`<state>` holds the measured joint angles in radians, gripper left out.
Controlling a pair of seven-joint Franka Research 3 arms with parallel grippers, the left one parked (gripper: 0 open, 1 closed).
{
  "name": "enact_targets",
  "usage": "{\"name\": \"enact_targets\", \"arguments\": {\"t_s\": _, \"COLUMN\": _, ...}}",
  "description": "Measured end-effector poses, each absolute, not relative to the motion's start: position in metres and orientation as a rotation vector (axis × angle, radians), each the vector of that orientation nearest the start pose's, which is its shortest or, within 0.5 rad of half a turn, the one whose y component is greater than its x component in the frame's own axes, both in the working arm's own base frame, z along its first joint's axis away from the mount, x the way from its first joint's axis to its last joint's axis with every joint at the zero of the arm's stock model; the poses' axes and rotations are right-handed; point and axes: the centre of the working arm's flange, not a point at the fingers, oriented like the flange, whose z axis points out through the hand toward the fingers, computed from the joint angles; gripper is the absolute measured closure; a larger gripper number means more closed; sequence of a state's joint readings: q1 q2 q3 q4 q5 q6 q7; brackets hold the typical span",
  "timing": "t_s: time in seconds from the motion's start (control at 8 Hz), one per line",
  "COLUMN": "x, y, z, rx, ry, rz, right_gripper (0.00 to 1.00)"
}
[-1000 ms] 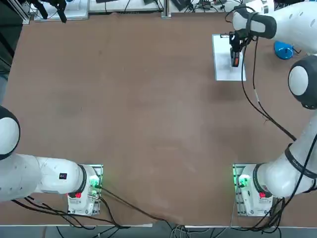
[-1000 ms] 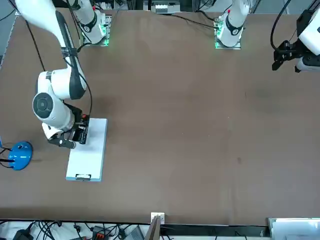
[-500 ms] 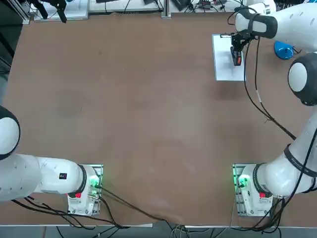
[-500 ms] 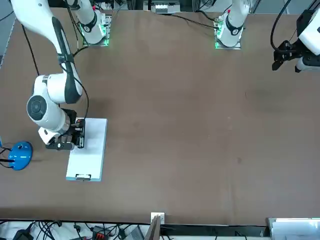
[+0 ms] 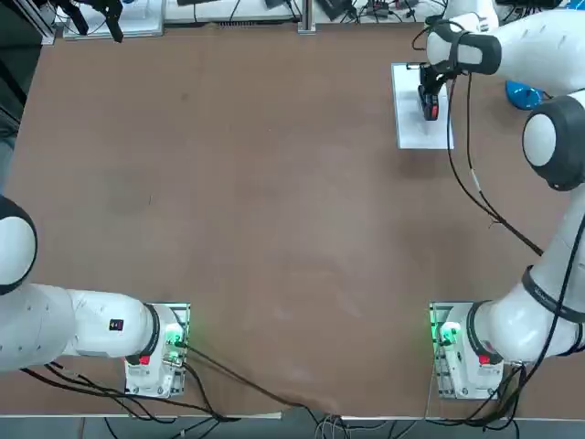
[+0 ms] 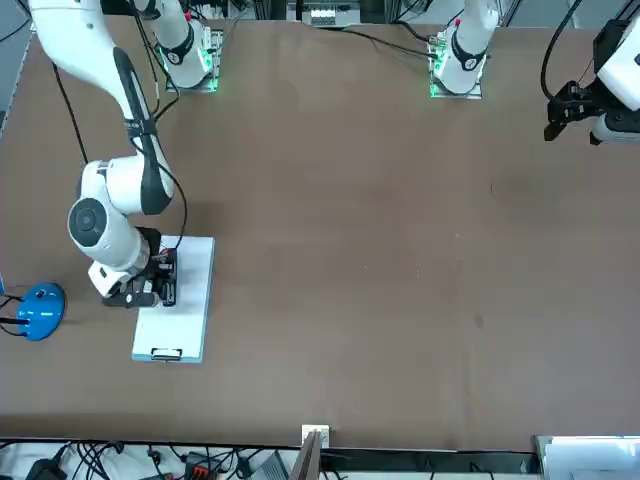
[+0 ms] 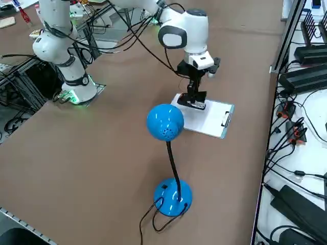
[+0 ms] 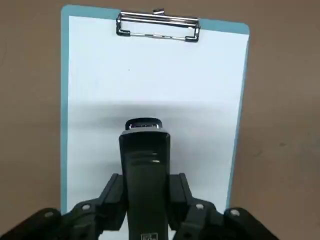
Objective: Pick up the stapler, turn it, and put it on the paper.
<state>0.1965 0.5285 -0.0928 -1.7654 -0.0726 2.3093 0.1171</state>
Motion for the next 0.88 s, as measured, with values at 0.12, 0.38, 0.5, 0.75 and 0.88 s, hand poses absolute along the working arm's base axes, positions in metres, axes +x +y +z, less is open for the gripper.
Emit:
{"name": "enact_targets", "arguments": {"t_s": 0.12, "x": 0.660, "y": 0.073, "z": 0.257, "rx": -3.239, "ry": -0.084, "rz": -0.049, "right_gripper": 0.58}}
{"name": "enact_targets", "arguments": {"t_s": 0.38, "x": 0.660, "y": 0.071, "z": 0.244, "rx": -3.243, "ry": -0.099, "rz": -0.041, "right_gripper": 0.58}}
{"name": "enact_targets", "arguments": {"t_s": 0.5, "x": 0.660, "y": 0.071, "z": 0.243, "rx": -3.244, "ry": -0.105, "rz": -0.040, "right_gripper": 0.58}}
{"name": "enact_targets", "arguments": {"t_s": 0.75, "x": 0.661, "y": 0.072, "z": 0.244, "rx": -3.243, "ry": -0.108, "rz": -0.047, "right_gripper": 0.58}}
{"name": "enact_targets", "arguments": {"t_s": 0.88, "x": 0.661, "y": 0.072, "z": 0.244, "rx": -3.243, "ry": -0.109, "rz": -0.053, "right_gripper": 0.58}}
